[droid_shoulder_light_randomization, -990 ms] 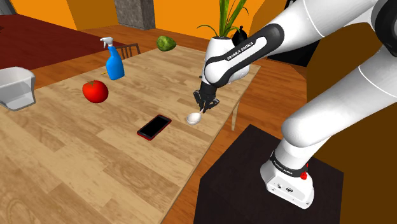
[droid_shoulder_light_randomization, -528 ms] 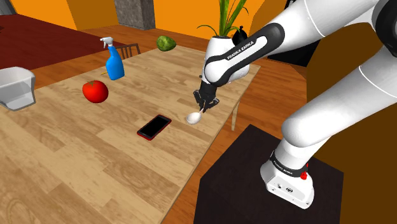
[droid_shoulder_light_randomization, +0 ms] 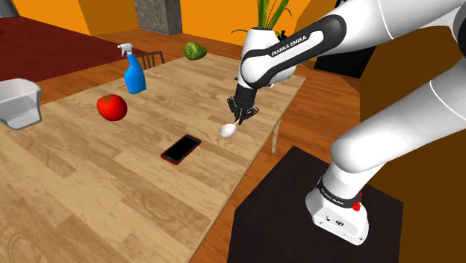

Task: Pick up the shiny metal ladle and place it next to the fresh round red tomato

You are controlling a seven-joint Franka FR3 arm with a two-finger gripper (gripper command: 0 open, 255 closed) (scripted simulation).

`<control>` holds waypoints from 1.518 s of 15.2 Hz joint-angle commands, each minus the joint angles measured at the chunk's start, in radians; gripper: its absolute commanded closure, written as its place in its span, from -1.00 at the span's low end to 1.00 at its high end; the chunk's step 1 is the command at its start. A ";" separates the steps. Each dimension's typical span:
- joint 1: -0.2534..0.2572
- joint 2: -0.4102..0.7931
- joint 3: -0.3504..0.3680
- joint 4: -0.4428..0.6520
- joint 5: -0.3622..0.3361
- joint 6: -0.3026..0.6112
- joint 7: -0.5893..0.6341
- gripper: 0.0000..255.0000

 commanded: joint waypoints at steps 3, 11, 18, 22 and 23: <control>0.002 -0.040 -0.013 0.025 -0.001 -0.065 -0.001 1.00; 0.001 -0.093 -0.034 0.096 -0.012 -0.189 0.003 1.00; -0.002 -0.123 -0.052 0.169 -0.023 -0.292 0.008 1.00; -0.005 -0.135 -0.061 0.214 -0.029 -0.348 0.011 1.00; -0.005 -0.137 -0.063 0.226 -0.031 -0.362 0.012 1.00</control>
